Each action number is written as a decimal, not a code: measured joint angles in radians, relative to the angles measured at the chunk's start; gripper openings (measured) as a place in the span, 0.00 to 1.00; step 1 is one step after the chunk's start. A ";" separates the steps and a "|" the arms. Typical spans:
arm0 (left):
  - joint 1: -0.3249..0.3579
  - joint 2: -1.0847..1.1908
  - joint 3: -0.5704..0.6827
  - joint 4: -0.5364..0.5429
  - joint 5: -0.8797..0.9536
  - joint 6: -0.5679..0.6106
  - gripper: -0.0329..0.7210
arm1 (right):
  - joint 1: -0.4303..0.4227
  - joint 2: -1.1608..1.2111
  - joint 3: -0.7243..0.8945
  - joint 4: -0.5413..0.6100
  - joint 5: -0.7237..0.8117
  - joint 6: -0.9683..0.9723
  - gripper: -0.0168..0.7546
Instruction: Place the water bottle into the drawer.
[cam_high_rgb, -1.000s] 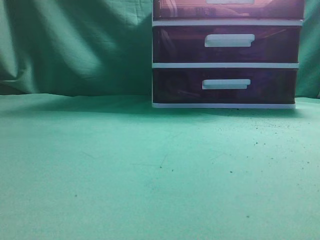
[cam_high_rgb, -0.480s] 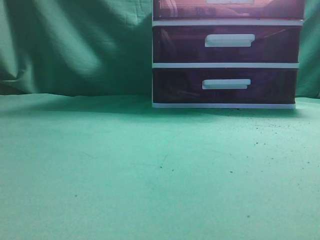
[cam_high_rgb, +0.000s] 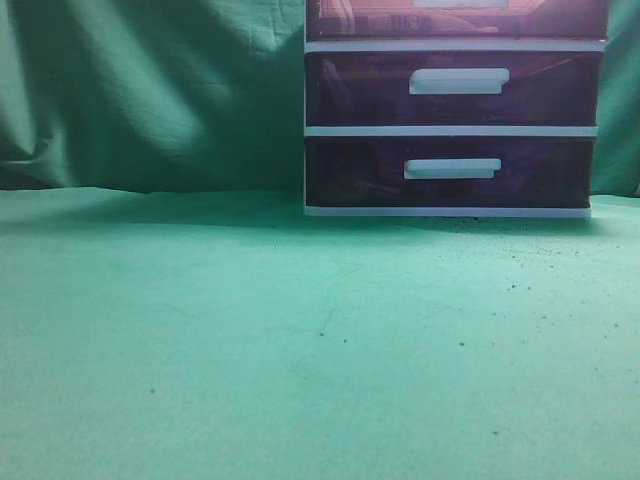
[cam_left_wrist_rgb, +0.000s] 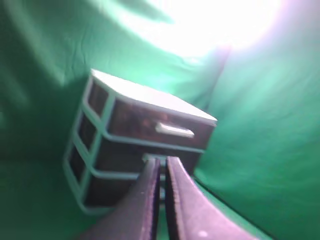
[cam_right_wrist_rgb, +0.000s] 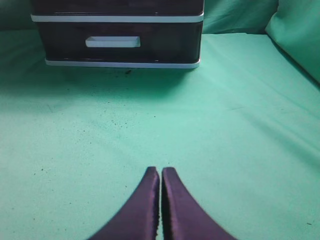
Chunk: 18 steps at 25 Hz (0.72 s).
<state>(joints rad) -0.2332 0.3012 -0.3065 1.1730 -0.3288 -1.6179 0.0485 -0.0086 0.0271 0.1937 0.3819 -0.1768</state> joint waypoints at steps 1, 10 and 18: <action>0.000 0.000 0.000 -0.101 -0.002 0.180 0.04 | 0.000 0.000 0.000 0.000 0.000 0.000 0.02; 0.000 -0.104 0.000 -0.734 0.335 1.190 0.04 | 0.000 0.000 0.000 0.000 0.000 0.000 0.02; 0.084 -0.262 0.098 -0.916 0.513 1.469 0.04 | 0.000 0.000 0.000 0.000 0.000 0.000 0.02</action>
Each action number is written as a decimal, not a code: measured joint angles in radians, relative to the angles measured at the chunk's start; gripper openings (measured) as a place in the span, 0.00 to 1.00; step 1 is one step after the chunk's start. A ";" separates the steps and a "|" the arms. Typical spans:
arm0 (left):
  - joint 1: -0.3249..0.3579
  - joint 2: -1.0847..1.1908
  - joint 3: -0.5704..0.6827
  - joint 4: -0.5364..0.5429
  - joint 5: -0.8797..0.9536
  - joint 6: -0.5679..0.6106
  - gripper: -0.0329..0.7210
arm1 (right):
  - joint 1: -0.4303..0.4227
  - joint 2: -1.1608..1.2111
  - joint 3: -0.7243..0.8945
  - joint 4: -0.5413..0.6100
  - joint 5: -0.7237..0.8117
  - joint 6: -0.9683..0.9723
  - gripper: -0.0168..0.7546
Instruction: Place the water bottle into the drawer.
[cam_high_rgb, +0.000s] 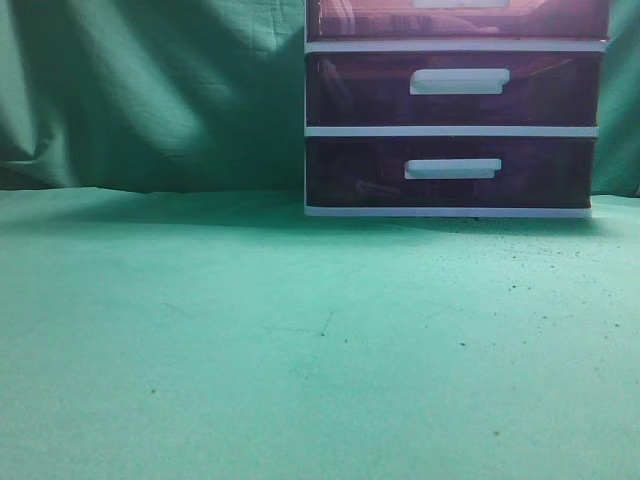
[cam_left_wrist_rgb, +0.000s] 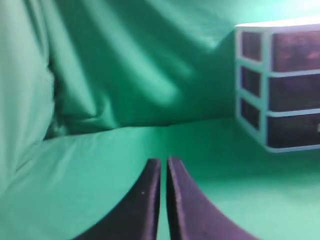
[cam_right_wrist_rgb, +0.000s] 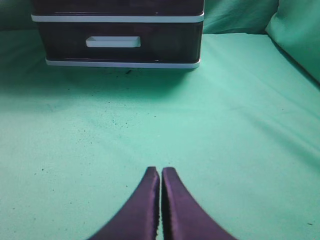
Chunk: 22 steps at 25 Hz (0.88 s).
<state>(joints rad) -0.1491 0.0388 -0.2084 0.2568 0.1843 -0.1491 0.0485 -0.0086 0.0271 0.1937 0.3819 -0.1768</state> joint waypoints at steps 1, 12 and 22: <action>0.038 -0.015 0.029 -0.024 -0.012 0.005 0.04 | 0.000 0.000 0.000 0.000 0.000 0.000 0.02; 0.153 -0.048 0.231 -0.120 -0.060 0.009 0.04 | 0.000 0.000 0.000 0.000 0.000 0.000 0.02; 0.153 -0.048 0.231 -0.250 0.162 0.174 0.04 | 0.000 0.000 0.000 0.000 0.000 0.000 0.02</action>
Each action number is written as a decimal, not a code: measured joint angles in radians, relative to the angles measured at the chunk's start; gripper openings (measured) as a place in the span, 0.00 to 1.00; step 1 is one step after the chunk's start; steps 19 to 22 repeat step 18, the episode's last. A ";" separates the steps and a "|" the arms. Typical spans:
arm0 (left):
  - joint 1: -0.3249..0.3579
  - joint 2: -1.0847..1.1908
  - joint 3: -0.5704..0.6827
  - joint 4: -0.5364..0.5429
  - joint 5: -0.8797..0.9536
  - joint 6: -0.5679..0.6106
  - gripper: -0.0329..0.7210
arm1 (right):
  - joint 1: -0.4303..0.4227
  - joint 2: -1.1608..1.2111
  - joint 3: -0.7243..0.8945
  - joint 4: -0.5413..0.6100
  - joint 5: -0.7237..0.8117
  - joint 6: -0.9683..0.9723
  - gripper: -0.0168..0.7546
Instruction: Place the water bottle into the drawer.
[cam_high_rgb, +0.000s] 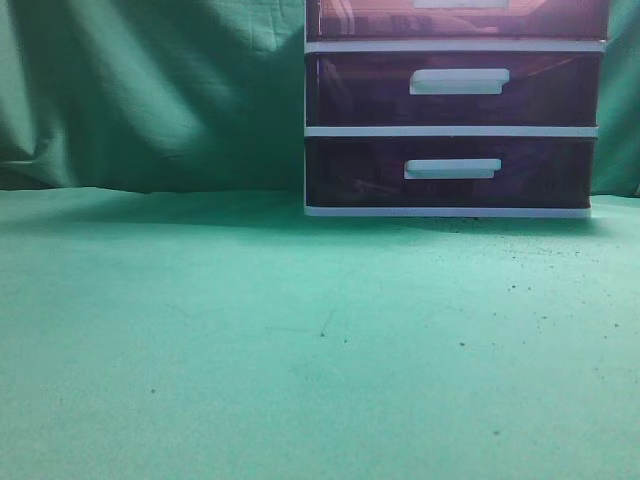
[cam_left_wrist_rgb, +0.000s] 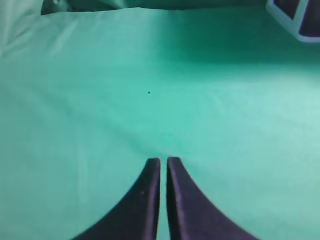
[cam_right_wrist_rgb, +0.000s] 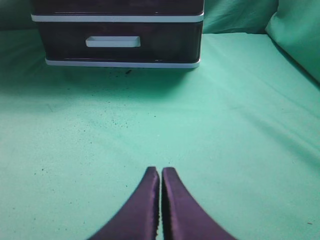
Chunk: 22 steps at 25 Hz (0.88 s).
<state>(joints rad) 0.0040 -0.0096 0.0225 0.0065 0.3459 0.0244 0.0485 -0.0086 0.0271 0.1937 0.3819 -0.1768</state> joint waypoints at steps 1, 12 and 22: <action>0.000 0.000 0.000 -0.006 0.000 0.020 0.04 | 0.000 0.000 0.000 0.000 0.000 0.000 0.02; 0.000 0.000 0.000 -0.023 0.004 0.051 0.04 | 0.000 0.000 0.000 0.000 0.000 0.000 0.02; 0.000 0.000 0.000 -0.023 0.004 0.051 0.04 | 0.000 0.000 0.000 0.000 0.000 0.000 0.02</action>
